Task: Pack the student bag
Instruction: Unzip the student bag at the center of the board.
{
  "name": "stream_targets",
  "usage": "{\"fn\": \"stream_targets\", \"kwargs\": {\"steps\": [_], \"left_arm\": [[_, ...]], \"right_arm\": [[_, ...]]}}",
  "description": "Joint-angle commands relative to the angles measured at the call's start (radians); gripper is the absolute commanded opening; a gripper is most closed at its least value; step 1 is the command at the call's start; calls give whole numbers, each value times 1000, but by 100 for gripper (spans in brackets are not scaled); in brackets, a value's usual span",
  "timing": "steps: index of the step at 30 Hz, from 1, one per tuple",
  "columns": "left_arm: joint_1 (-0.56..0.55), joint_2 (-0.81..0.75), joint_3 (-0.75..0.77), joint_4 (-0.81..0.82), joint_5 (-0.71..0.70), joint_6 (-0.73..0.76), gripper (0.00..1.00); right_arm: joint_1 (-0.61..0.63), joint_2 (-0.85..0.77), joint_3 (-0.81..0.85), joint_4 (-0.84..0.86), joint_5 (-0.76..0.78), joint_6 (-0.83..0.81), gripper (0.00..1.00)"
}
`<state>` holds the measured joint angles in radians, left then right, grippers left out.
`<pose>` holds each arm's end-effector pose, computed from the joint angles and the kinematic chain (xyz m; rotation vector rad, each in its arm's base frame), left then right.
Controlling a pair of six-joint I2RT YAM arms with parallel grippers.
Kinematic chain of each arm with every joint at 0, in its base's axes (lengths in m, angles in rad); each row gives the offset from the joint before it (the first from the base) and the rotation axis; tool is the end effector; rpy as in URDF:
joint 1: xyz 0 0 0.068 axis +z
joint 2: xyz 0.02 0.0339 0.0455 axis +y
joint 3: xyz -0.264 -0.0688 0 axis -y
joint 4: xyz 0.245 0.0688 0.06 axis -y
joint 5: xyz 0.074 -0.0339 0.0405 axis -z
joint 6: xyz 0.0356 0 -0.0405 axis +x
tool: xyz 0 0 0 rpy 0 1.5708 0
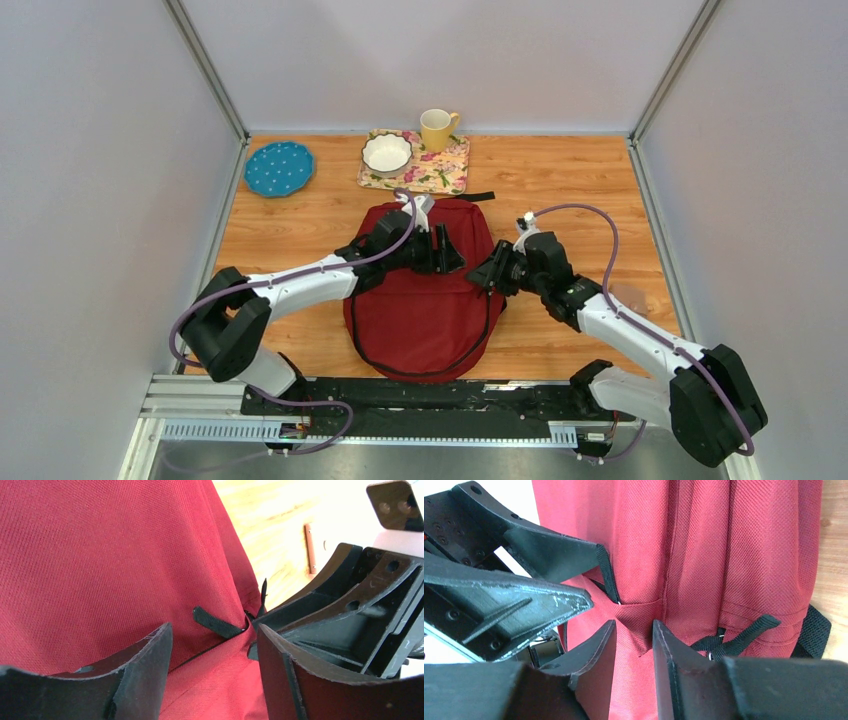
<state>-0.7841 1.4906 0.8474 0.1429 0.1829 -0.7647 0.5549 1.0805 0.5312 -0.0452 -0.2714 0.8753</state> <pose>0.2266 -0.2352 0.2254 0.1451 2.2632 -1.0875 0.1868 0.1270 0.2090 0.2071 2.3523 1.0629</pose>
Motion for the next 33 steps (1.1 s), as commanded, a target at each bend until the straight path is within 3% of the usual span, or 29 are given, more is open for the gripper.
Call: {"fn": "stream_targets", "kwargs": {"steps": [1, 13, 16, 27, 31, 33], "left_arm": [[32, 37, 36, 75, 67, -30, 68], [40, 106, 50, 129, 150, -42, 54], [46, 117, 39, 165, 174, -64, 47], [48, 106, 21, 159, 190, -59, 40], [48, 106, 19, 161, 194, -56, 28], [48, 111, 18, 164, 196, -54, 28]], "right_arm": [[-3, 2, -5, 77, -23, 10, 33], [-3, 12, -7, 90, -31, 8, 25], [-3, 12, -5, 87, -31, 7, 24], [-3, 9, -4, 74, -20, 7, 24], [-3, 10, -2, 70, -20, 4, 23], [-3, 9, 0, 67, -20, 1, 24]]}}
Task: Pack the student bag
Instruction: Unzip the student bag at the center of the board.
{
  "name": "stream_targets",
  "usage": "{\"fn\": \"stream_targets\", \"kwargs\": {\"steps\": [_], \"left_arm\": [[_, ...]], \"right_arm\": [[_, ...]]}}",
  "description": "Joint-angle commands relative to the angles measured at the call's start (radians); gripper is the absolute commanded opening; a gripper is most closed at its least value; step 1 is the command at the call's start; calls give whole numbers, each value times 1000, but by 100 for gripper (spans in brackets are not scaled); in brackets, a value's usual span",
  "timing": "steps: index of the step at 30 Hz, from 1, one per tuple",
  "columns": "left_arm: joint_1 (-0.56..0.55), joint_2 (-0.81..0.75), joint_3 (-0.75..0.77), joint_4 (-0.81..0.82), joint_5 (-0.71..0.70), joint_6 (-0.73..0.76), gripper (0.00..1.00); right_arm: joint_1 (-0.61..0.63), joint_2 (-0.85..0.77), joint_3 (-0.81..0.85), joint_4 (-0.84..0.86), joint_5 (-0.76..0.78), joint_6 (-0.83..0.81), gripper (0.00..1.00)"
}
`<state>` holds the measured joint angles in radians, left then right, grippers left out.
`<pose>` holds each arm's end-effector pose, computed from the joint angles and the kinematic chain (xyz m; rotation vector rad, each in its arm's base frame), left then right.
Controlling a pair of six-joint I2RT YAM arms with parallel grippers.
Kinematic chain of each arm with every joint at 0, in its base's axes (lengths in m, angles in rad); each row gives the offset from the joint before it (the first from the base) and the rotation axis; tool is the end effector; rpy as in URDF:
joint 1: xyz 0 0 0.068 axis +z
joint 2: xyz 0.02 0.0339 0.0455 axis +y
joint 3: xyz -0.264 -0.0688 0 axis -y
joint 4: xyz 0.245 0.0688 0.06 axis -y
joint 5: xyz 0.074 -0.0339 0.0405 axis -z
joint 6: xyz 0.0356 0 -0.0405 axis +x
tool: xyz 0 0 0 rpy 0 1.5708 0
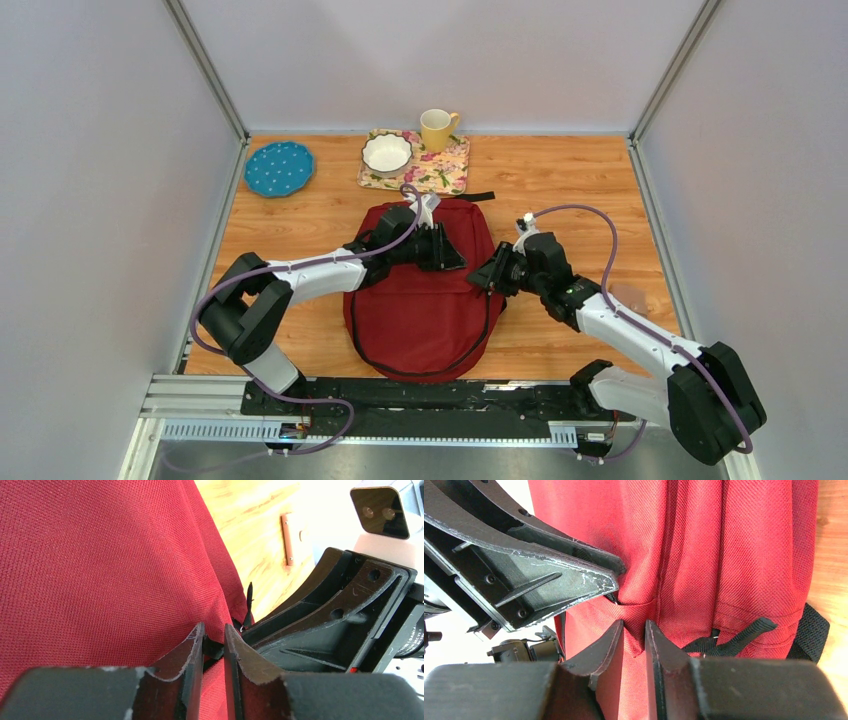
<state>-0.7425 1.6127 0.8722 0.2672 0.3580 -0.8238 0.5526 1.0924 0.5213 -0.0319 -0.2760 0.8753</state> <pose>0.2479 -0.2444 0.2073 0.1592 2.2864 -1.2747 0.1874 0.1270 0.2045 0.2095 2.3616 1.0620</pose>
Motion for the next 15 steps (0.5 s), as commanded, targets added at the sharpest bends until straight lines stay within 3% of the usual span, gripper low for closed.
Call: {"fn": "stream_targets", "kwargs": {"steps": [1, 3, 4, 6, 9, 10, 12, 15], "left_arm": [[6, -11, -7, 43, 19, 2, 27], [6, -8, -7, 49, 18, 2, 23], [6, -5, -6, 50, 19, 0, 12], [6, -4, -4, 55, 24, -1, 0], [6, -7, -10, 60, 30, 0, 0], [8, -8, -12, 61, 30, 0, 0], [8, -13, -16, 61, 33, 3, 0], [6, -16, -19, 67, 38, 5, 0]], "right_arm": [[0, -5, 9, 52, -14, 1, 23], [0, -6, 11, 50, -15, 2, 23], [0, -8, 9, 50, -14, 1, 23], [0, -8, 9, 49, -15, 2, 23], [0, -14, 6, 47, -15, 4, 29], [0, -17, 5, 47, -14, 7, 41], [0, -26, -1, 50, -11, 11, 48], [0, -25, 0, 47, -9, 14, 51]]}}
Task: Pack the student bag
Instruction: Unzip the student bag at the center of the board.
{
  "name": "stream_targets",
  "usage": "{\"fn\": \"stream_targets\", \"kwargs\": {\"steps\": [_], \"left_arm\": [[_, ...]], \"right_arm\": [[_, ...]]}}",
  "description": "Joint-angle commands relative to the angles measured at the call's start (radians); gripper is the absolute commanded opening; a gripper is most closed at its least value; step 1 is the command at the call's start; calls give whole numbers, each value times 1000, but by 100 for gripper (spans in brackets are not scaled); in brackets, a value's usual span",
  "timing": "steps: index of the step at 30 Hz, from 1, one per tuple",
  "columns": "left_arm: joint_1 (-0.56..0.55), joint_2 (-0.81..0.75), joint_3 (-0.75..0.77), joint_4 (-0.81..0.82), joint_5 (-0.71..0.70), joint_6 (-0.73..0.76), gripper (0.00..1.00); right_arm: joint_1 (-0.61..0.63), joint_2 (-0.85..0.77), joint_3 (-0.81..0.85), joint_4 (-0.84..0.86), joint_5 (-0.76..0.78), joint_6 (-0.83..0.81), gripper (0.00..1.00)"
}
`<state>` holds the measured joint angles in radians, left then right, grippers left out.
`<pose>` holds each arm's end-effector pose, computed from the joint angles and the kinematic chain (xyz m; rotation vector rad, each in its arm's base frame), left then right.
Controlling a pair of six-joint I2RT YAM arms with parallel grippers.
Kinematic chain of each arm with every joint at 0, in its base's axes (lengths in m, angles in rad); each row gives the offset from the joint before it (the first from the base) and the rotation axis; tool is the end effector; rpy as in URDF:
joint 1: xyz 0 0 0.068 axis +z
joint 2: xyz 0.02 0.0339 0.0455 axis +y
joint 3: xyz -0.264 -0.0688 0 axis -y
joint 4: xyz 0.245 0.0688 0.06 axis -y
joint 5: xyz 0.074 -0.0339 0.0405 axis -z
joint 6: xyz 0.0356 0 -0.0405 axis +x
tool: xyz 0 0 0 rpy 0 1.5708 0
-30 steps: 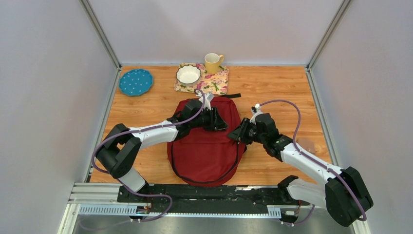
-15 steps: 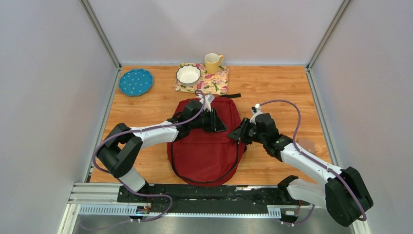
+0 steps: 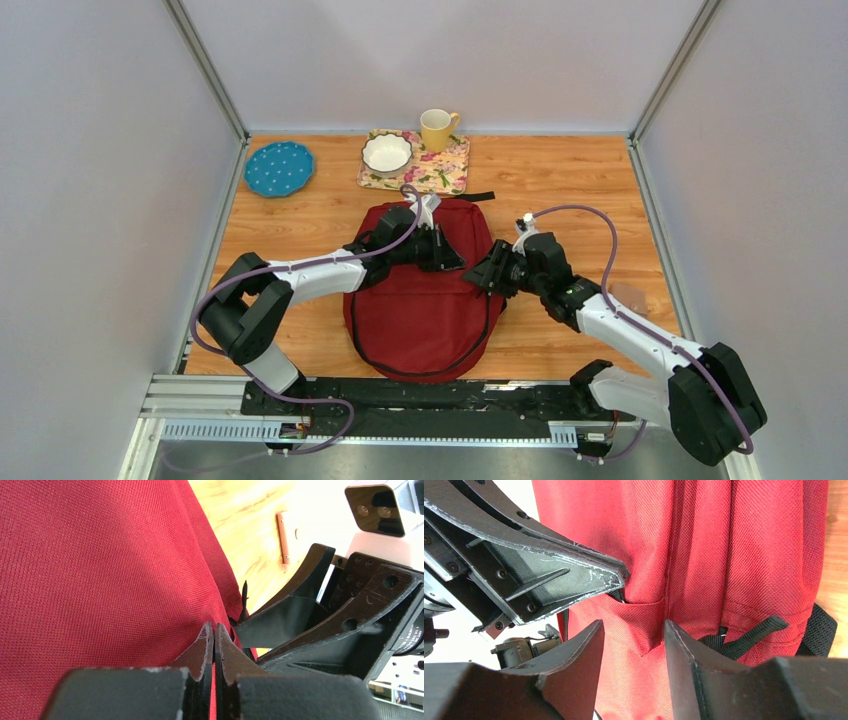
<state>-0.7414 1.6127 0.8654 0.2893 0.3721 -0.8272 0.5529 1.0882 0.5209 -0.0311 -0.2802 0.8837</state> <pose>0.2477 -0.2443 0.2074 0.1677 2.2738 -1.2965 0.1869 0.1269 0.2053 0.2153 2.3595 1.0727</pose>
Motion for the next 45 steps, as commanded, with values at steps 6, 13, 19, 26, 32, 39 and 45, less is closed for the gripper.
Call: {"fn": "stream_targets", "kwargs": {"steps": [6, 13, 19, 26, 32, 39, 45], "left_arm": [[5, -22, -22, 59, 31, 7, 0], [10, -54, 0, -36, 10, 88, 0], [17, -140, 30, -284, -134, 258, 0], [50, -279, 3, -525, -369, 442, 0], [152, -404, -127, -543, -406, 461, 0], [280, -473, -175, -498, -311, 476, 0], [300, -419, -128, -495, -262, 479, 0]], "right_arm": [[-1, 3, -2, 59, -14, 11, 21], [-1, -28, -19, 36, 18, 5, 0], [-1, -53, -36, -42, 78, -2, 0], [-2, -62, -65, -44, 81, 1, 0], [-2, -76, -67, -49, 75, 1, 0], [-4, -79, -56, -59, 69, -25, 0], [-4, -54, -38, -47, 35, -32, 0]]}}
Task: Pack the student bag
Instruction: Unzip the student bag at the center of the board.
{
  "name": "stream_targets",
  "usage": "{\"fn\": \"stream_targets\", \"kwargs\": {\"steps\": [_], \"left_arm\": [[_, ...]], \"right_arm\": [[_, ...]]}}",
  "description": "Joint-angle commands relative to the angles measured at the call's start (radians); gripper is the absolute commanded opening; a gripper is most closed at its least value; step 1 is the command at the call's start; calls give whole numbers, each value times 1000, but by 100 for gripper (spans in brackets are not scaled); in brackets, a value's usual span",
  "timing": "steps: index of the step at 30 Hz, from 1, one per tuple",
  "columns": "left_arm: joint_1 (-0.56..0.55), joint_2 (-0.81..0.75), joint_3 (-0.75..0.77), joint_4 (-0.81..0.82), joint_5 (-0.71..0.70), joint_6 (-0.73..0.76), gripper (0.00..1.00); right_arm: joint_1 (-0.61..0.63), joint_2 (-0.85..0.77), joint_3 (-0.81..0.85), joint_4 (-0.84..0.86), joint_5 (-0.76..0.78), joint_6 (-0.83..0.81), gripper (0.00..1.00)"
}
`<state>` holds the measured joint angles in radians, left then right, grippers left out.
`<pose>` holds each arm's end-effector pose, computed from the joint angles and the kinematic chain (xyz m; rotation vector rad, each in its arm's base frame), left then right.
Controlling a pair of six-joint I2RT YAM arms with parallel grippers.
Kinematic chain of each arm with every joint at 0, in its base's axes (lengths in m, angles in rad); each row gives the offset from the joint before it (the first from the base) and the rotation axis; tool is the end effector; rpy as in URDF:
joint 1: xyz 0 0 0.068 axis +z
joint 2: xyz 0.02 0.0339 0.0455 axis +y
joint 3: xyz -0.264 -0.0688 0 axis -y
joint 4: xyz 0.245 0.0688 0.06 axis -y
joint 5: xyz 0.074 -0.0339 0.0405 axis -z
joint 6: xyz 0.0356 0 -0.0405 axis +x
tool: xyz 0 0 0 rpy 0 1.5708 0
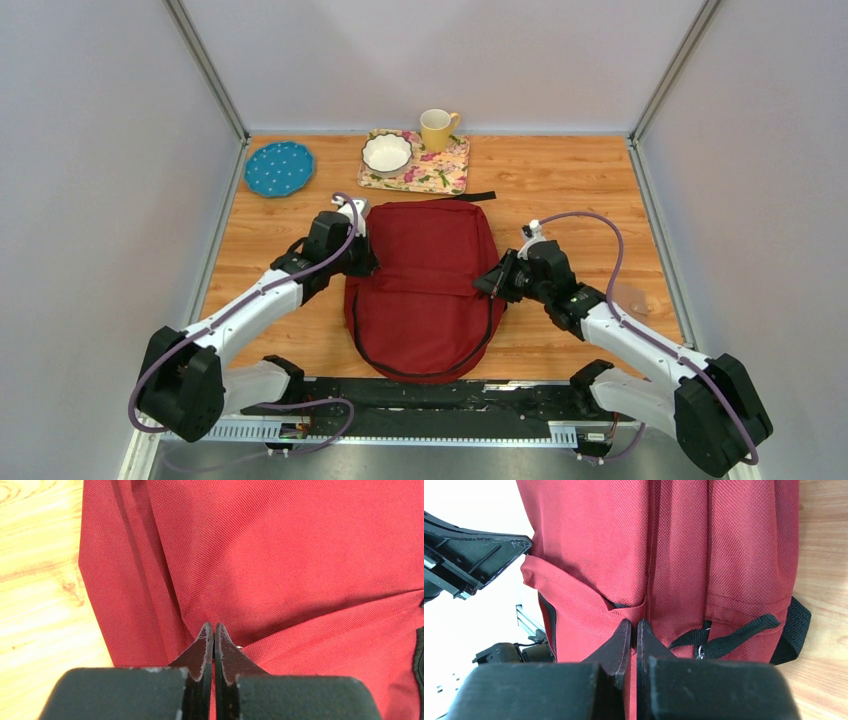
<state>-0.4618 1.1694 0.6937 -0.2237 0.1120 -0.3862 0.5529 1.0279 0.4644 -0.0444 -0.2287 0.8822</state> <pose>0.2183 -0.1131 0.2272 0.1488 2.3259 -0.5653 0.1762 0.1182 0.1973 0.2472 2.3521 1.0153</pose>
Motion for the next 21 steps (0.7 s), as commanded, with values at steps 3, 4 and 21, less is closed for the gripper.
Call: {"fn": "stream_targets", "kwargs": {"steps": [3, 4, 21], "left_arm": [[28, 30, 32, 47, 0, 3, 0], [31, 29, 26, 61, 0, -2, 0], [52, 56, 35, 121, 17, -46, 25]], "right_arm": [[-4, 0, 19, -31, -23, -35, 0], [-4, -2, 17, -32, -26, -37, 0], [-4, -61, 34, -52, -112, -42, 4]]}}
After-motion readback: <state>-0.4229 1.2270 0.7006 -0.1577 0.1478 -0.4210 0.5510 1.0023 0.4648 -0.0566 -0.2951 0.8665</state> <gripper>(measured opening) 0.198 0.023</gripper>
